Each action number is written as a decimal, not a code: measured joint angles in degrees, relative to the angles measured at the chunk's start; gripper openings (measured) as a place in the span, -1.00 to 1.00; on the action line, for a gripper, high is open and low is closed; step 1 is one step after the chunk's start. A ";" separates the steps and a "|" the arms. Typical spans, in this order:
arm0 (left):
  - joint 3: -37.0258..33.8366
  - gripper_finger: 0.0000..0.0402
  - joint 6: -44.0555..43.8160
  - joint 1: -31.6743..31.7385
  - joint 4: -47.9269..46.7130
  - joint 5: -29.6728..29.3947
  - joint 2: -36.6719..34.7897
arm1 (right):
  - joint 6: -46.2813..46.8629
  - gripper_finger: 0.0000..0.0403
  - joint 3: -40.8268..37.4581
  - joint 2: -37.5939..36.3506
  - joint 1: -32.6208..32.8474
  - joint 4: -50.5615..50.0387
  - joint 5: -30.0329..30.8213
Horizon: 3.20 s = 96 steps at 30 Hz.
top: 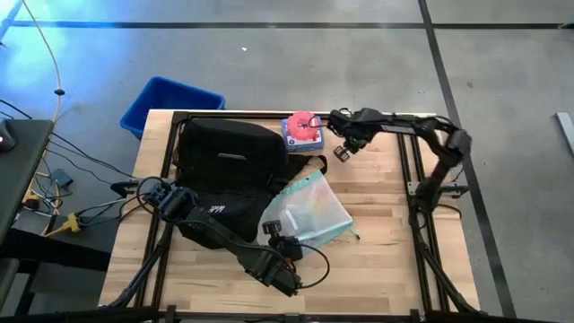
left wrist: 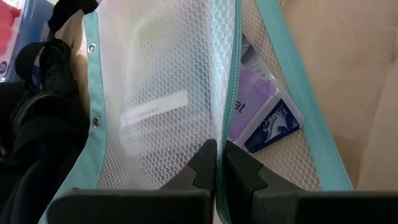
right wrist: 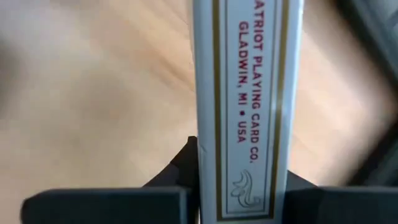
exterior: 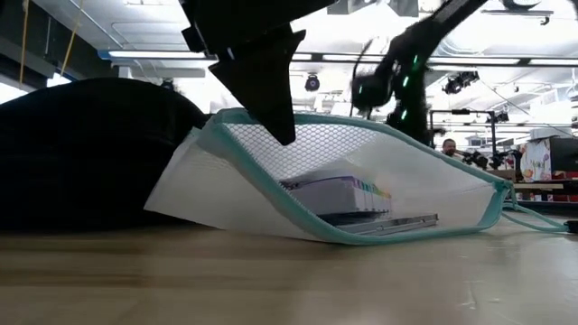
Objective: Unpack backpack
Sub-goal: Put the game card into the zip bag, then close the zip bag
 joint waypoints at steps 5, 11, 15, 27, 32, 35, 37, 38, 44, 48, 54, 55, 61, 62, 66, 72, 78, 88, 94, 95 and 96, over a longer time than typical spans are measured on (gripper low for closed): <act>0.04 -1.00 -0.80 -0.12 -0.16 -1.02 0.00 | 8.18 -0.79 0.01 -10.85 17.78 -7.77 0.30; 0.04 -1.00 -2.74 -0.12 -0.29 -3.90 0.00 | 19.28 -0.79 0.02 -15.33 49.46 -4.39 -0.05; 0.04 -1.00 -2.75 -0.12 -0.05 -3.98 0.02 | 20.74 -0.79 0.02 -9.68 67.37 2.67 8.21; 0.04 -1.00 -2.71 -1.00 0.33 -5.63 -3.77 | 11.33 -0.79 3.46 15.53 77.17 9.38 37.37; 0.04 -1.00 -1.92 -1.34 0.49 -6.48 -4.50 | -3.91 -0.79 7.84 20.09 73.47 10.06 46.98; 0.04 -1.00 -0.70 -1.34 0.50 -5.71 -4.50 | -9.99 -0.79 8.39 20.48 69.08 12.69 46.67; 0.04 -1.00 -0.68 -1.34 0.50 -5.43 -4.50 | -12.93 -0.79 8.39 20.51 65.68 14.77 44.24; 0.04 -1.00 -0.68 -1.43 0.51 -5.45 -4.50 | -14.07 -0.76 8.39 20.51 63.98 15.89 42.87; 0.04 -1.00 -0.69 -1.37 0.33 -5.69 -4.50 | -20.05 -0.35 8.40 20.51 55.91 17.70 33.56; 0.04 -1.00 -0.98 -1.39 0.12 -5.83 -4.50 | -21.49 -0.10 8.87 20.13 54.58 17.37 29.69; 0.04 -1.00 -1.25 -1.60 -0.18 -5.16 -4.50 | -20.60 0.21 14.31 20.65 57.18 7.91 29.15; 0.04 -1.00 -1.22 -1.64 -0.25 -5.11 -4.50 | -19.80 0.24 15.84 20.66 57.78 6.22 28.54; 0.04 -1.00 -1.22 -1.86 -0.35 -5.07 -4.50 | -16.17 0.32 21.00 20.57 61.46 0.78 24.36; 0.04 -1.00 -1.22 -1.96 -0.38 -5.07 -4.48 | -15.68 0.32 21.19 20.57 62.12 0.01 24.58; 0.04 -1.00 -1.20 -2.62 -0.60 -5.11 -4.48 | -13.88 0.31 21.55 20.48 66.14 -2.00 25.66; 0.04 -1.00 -1.25 -3.16 -1.12 -5.14 -4.46 | -9.53 0.29 21.55 19.13 72.70 -4.05 29.11; 0.04 -1.00 -1.22 -3.14 -1.31 -5.15 -4.44 | 1.67 0.29 21.40 18.41 77.44 -19.87 27.25; 0.04 -1.00 -1.18 -3.14 -1.33 -5.17 -4.44 | -2.81 0.29 5.13 18.29 74.22 -28.32 19.90; 0.04 -1.00 -0.69 -3.11 -1.36 -5.08 -4.44 | 0.60 0.23 -2.08 18.41 72.81 -21.07 28.61; 0.04 -1.00 -0.61 -3.11 -1.38 -5.10 -4.44 | 0.57 0.22 -2.08 18.41 72.81 -18.38 29.08; 0.04 -1.00 -0.61 -3.06 -1.44 -5.17 -4.44 | -0.17 0.21 -2.08 18.41 72.81 -15.01 29.08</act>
